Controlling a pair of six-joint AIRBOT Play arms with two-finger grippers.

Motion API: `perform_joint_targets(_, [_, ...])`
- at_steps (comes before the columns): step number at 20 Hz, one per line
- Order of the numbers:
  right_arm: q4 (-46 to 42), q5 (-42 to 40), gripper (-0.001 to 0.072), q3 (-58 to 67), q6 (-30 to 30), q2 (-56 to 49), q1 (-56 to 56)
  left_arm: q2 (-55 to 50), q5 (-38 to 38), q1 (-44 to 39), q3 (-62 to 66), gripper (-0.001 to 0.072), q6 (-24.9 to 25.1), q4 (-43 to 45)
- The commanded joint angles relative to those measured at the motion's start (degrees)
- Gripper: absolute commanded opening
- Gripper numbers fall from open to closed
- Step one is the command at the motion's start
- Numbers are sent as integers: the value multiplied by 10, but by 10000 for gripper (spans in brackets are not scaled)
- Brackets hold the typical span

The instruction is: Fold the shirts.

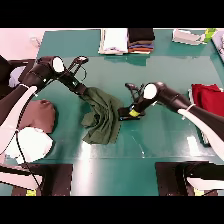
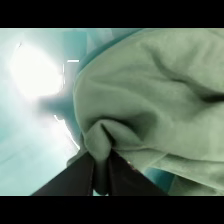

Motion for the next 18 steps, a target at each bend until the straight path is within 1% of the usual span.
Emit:
perform_joint_targets(1, [19,-61,455,-22,24,-37,36,1,-2,3,1,34,-2,1])
perform_joint_targets(3, [19,-74,431,-22,24,-50,47,1,-2,3,1,34,-4,1])
perform_joint_targets(4, [18,-84,344,-22,23,-51,52,1,-2,3,1,34,-9,0])
perform_joint_targets(5, [14,-99,160,-22,22,-50,59,1,-2,3,1,34,-14,0])
perform_joint_targets(6, [13,-113,34,-22,22,-46,59,3,-3,3,1,34,-15,0])
perform_joint_targets(7, [12,-122,20,-22,22,-38,58,11,-4,4,1,33,-16,1])
perform_joint_targets(9, [-13,-126,19,-17,22,2,39,49,2,10,2,33,-16,1])
perform_joint_targets(10, [-39,-111,19,-5,22,30,24,77,9,17,4,34,-16,1])
perform_joint_targets(12, [-99,-50,19,49,22,97,-18,145,4,31,29,34,-14,2])
perform_joint_targets(14, [-129,4,19,119,13,158,-63,217,-2,32,67,34,-11,0])
perform_joint_targets(16, [-134,26,19,195,-1,211,-103,276,7,29,105,34,-11,-23])
perform_joint_targets(17, [-134,26,18,223,-3,233,-116,300,10,29,122,33,-6,-58])
perform_joint_targets(18, [-134,27,18,245,-3,254,-125,319,8,29,135,33,16,-91])
